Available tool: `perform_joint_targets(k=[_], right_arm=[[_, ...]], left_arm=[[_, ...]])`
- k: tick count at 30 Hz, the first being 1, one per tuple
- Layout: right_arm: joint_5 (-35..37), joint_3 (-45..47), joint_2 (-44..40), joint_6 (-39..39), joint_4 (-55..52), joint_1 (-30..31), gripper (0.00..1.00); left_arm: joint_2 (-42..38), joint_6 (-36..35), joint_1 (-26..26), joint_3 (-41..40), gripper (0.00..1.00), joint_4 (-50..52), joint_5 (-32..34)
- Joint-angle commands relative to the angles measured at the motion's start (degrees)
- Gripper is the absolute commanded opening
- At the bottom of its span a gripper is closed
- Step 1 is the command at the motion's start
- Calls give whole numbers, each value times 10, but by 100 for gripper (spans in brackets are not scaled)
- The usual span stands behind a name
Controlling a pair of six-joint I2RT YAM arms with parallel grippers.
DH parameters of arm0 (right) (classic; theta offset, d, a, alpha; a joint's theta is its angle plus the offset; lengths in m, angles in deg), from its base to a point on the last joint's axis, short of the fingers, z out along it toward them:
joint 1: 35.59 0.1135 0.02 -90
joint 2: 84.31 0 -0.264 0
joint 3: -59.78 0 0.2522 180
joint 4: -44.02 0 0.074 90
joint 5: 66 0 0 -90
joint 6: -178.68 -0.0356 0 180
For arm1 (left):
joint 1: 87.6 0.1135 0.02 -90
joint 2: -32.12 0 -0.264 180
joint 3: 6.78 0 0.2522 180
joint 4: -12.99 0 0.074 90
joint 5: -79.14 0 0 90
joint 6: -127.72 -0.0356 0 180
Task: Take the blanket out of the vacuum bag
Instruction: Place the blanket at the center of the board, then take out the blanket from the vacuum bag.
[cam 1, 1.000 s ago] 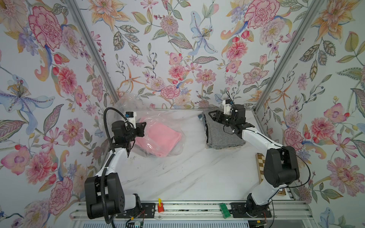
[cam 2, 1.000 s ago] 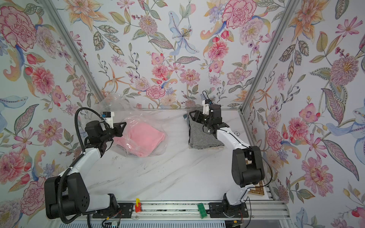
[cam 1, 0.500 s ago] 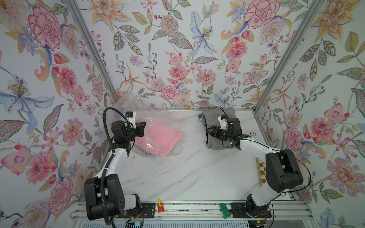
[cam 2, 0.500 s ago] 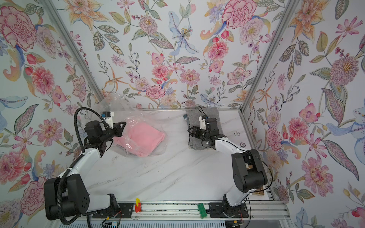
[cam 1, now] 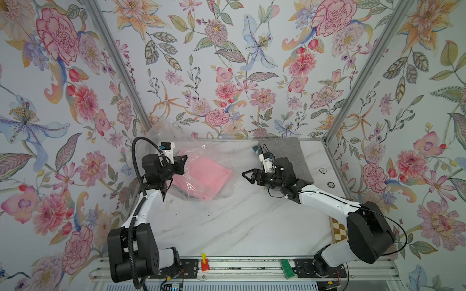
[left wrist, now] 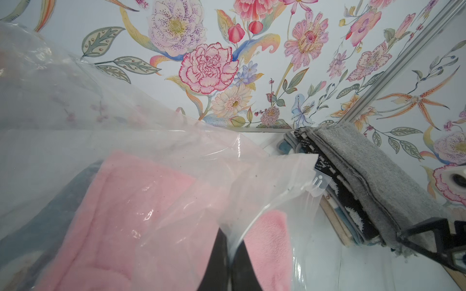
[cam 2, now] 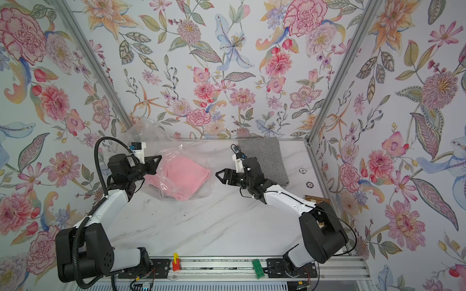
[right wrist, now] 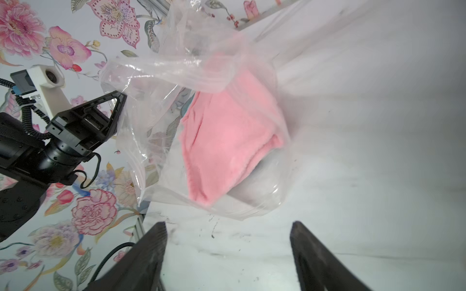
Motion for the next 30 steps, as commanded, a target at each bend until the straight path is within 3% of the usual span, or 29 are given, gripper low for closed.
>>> perform_joint_targets(k=[1, 5, 9, 13, 30], right_arm=[[13, 8, 40, -84, 82, 43, 88], [37, -1, 95, -142, 139, 88, 92], [60, -13, 154, -195, 189, 108, 75], [64, -28, 217, -233, 241, 109, 72], [88, -152, 356, -261, 223, 98, 66]], left_arm=[[0, -14, -10, 14, 3, -15, -12], [2, -15, -29, 12, 3, -20, -18], [1, -28, -63, 10, 2, -17, -18], [-4, -51, -94, 8, 2, -7, -13], [0, -77, -112, 21, 2, 22, 10]])
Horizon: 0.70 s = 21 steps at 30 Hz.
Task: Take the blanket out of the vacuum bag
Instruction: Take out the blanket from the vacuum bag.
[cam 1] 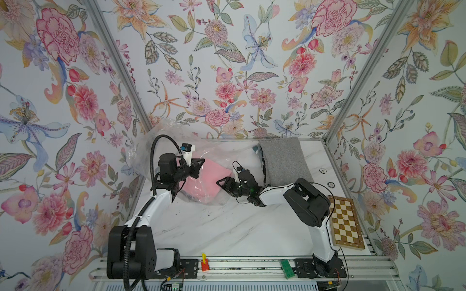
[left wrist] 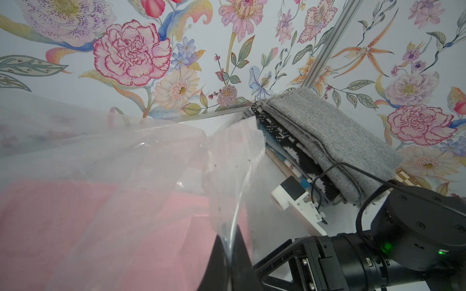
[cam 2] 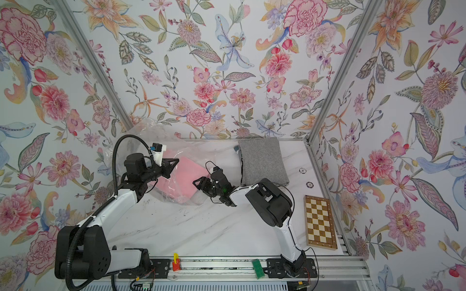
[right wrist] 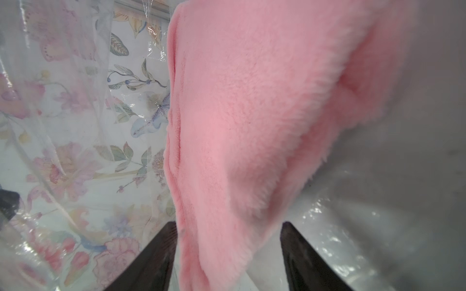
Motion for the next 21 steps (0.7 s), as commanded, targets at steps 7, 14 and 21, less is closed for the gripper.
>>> perform_joint_targets(k=[7, 14, 21], right_arm=[[9, -21, 36, -7, 5, -9, 64], [4, -65, 55, 11, -21, -12, 60], [-2, -93, 55, 21, -47, -7, 59]], left_arm=[[-2, -20, -1, 22, 2, 8, 13], [-4, -24, -1, 22, 2, 13, 15], [-3, -26, -1, 24, 2, 16, 18]])
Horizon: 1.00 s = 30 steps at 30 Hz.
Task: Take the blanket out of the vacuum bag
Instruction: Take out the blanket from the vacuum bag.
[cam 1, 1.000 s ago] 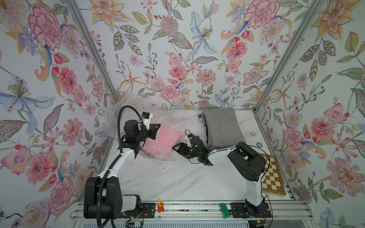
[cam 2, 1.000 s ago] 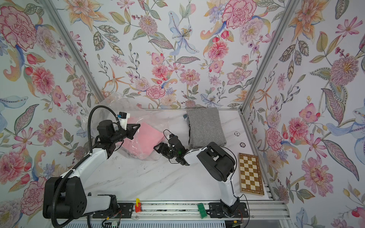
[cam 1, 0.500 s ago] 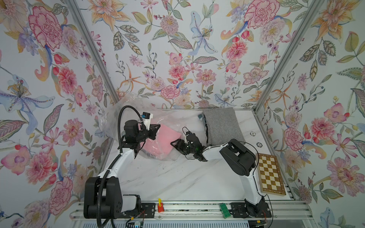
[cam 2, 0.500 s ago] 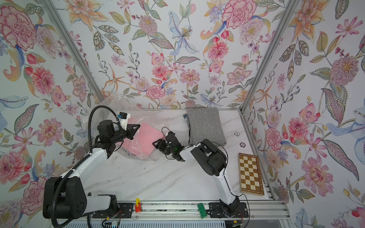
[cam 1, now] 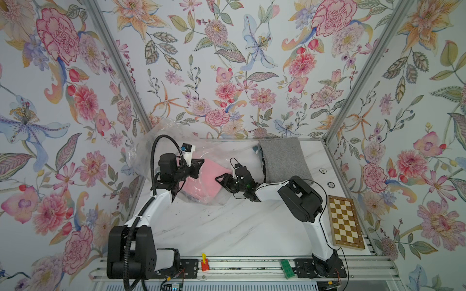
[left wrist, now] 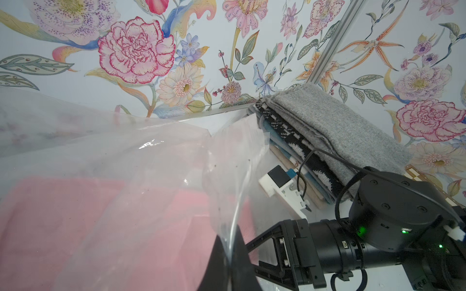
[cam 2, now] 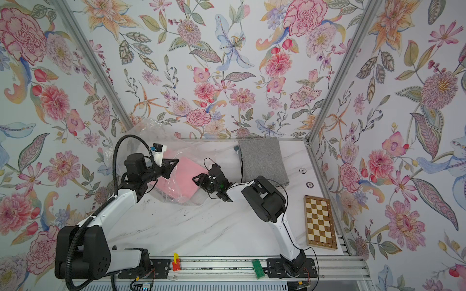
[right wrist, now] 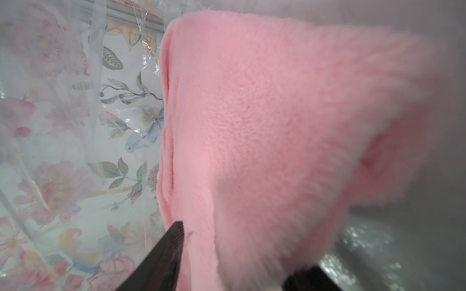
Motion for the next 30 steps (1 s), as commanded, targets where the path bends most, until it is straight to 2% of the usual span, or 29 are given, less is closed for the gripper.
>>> perform_joint_targets(k=[1, 9, 30], right_arm=[[-2, -15, -1, 21, -22, 3, 59], [8, -13, -36, 51, -53, 15, 60], [-14, -77, -51, 80, -117, 11, 60]], left_arm=[[-3, -13, -1, 21, 2, 2, 5], [-1, -15, -1, 22, 2, 5, 5], [0, -20, -1, 25, 3, 12, 8]])
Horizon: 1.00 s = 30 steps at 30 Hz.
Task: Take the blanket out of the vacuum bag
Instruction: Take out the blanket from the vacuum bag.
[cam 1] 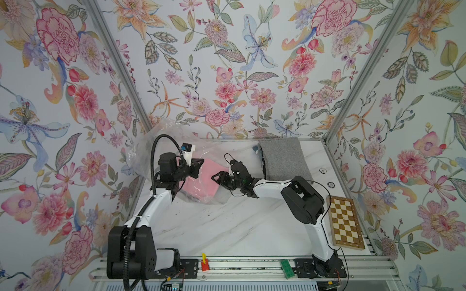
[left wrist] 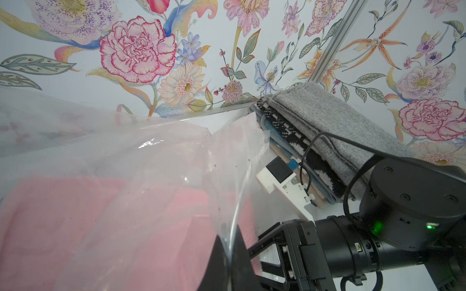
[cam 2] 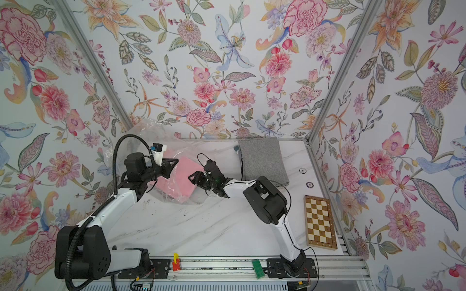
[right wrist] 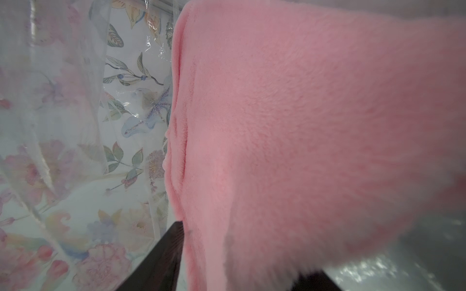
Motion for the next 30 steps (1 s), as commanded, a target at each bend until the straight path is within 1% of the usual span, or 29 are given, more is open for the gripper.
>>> perform_joint_targets(k=[1, 11, 15, 19, 30], right_arm=[[-10, -21, -34, 20, -22, -1, 60], [-13, -21, -62, 34, -46, -5, 61], [-27, -37, -45, 30, -44, -7, 60], [-27, -42, -34, 29, -46, -7, 61], [-36, -9, -2, 2, -9, -8, 61]], left_arm=[[0, -15, -1, 20, 3, 2, 7], [1, -18, -1, 21, 3, 5, 8], [0, -19, -1, 21, 3, 8, 9], [0, -21, -1, 22, 3, 9, 9], [-1, -25, -1, 23, 3, 14, 13]])
